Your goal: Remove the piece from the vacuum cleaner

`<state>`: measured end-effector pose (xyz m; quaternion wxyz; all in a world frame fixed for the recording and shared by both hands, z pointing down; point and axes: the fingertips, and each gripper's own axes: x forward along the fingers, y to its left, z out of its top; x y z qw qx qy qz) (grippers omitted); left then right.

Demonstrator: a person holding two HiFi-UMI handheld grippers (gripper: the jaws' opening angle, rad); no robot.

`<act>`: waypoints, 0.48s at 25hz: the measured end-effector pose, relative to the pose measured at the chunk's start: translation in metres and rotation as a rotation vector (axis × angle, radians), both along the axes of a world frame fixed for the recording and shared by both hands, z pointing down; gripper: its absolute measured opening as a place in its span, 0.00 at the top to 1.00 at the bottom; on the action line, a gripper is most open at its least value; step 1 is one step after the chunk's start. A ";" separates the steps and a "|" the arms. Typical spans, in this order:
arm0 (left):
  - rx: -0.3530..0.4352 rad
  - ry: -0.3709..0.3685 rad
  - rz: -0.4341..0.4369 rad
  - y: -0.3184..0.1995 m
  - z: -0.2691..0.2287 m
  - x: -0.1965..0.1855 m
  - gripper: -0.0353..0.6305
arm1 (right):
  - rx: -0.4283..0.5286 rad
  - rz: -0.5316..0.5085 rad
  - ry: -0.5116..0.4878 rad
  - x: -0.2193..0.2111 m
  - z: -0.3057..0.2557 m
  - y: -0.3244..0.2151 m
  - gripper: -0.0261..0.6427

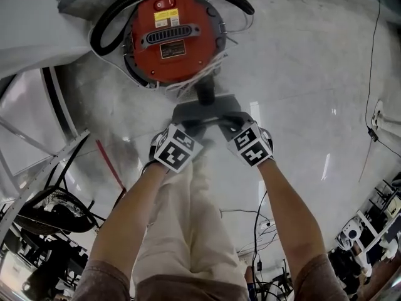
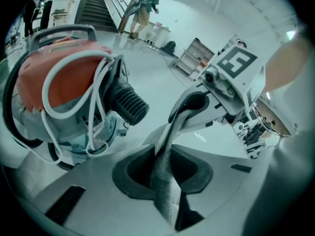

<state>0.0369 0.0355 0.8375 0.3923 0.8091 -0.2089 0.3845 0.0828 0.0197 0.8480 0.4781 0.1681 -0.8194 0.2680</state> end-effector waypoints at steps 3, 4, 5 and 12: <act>0.008 0.002 0.016 0.005 -0.002 0.004 0.84 | -0.007 0.025 -0.002 0.003 -0.003 0.006 0.88; 0.017 0.004 0.022 0.005 -0.006 0.004 0.85 | -0.010 0.044 -0.006 0.004 -0.006 0.008 0.88; 0.027 0.006 0.027 0.005 -0.010 0.004 0.85 | -0.012 0.065 -0.012 0.004 -0.010 0.010 0.88; 0.103 0.030 0.067 0.001 -0.071 -0.003 0.84 | 0.024 0.160 -0.088 -0.004 -0.069 0.016 0.88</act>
